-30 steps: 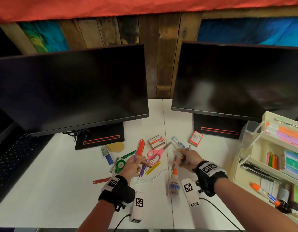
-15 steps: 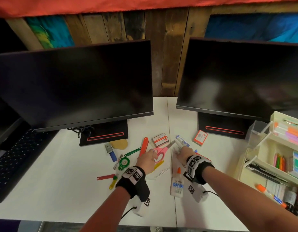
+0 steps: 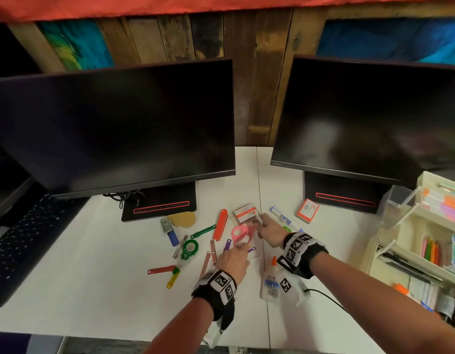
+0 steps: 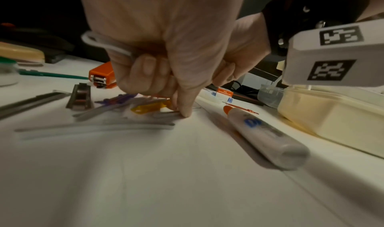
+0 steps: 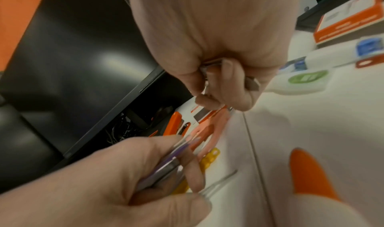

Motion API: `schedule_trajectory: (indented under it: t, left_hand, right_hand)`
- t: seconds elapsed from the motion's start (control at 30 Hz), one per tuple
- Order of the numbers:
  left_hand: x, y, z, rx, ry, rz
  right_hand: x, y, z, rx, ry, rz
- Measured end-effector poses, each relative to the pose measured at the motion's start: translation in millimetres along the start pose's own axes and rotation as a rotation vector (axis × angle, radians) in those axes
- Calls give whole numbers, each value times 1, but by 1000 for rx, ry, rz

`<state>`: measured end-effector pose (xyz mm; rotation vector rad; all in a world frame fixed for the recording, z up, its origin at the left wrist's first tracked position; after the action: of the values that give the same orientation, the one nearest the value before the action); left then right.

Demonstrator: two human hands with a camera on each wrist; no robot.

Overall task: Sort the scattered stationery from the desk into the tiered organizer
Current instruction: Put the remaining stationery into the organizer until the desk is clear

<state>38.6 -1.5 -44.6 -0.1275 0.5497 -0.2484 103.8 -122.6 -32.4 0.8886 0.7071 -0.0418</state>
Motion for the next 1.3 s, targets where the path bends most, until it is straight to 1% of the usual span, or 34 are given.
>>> schedule_trajectory:
  t: [0.07, 0.13, 0.23, 0.3, 0.37, 0.43, 0.53, 0.6, 0.67, 0.73, 0.87, 0.93, 1.0, 1.07, 1.13, 1.23, 1.3]
  left_hand:
    - [0, 0, -2, 7, 12, -2]
    - [-2, 0, -1, 31, 10, -9]
    - [-6, 5, 0, 35, -8, -18]
    - [-12, 11, 1, 20, -42, -21]
    - [-18, 22, 3, -58, -94, -17]
    - [-21, 35, 4, -216, -137, 17]
    - [-22, 56, 5, -426, -196, 78]
    - [-20, 67, 6, -532, -226, 136]
    - [-18, 76, 5, -612, -227, 186]
    - [-15, 79, 3, -648, -215, 190]
    - [-12, 79, 2, -729, -188, 205]
    - [-11, 78, 2, -771, -196, 225]
    - [-10, 77, 4, -775, -196, 229]
    - [-8, 75, 4, -772, -169, 220]
    - [-8, 72, 6, -742, -146, 211]
    - [-10, 65, 11, -659, -125, 204]
    - [-10, 58, 13, -505, -92, 231]
  right_hand:
    - [5, 5, -9, -76, 76, 22]
    - [6, 8, -18, -272, 99, 26]
    - [6, 12, -22, -619, 20, 18]
    - [7, 11, -21, -721, 22, -9]
    - [9, 10, -18, -734, 43, -30]
    - [11, 7, -13, -778, 24, -34]
    - [10, 4, -6, -848, 3, 7]
    - [6, 0, 0, -818, 10, 27]
    - [1, -6, 7, -784, -1, 42]
    - [-4, -13, 17, -783, -28, 16]
    - [-13, -26, 27, -841, -53, -69]
    - [-19, -24, 25, -870, -65, -61]
    - [-24, -16, 17, -901, -47, 15]
    - [-29, -5, 1, -956, 19, 123]
    - [-32, 2, -17, -1023, 89, 194]
    - [-31, 6, -35, -1037, 183, 217]
    - [-29, 6, -43, -1041, 220, 213]
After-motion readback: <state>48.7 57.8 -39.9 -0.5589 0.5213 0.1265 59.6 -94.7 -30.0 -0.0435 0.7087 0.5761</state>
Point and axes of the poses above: each hand's wrist, its own x-axis towards the middle knuckle, its own z-axis out of the back of the hand, y = z × x, the point moved 3 cm from there along x, towards the middle knuckle, and after that the axes turned 7 degrees about y, right-handed, at the moved point
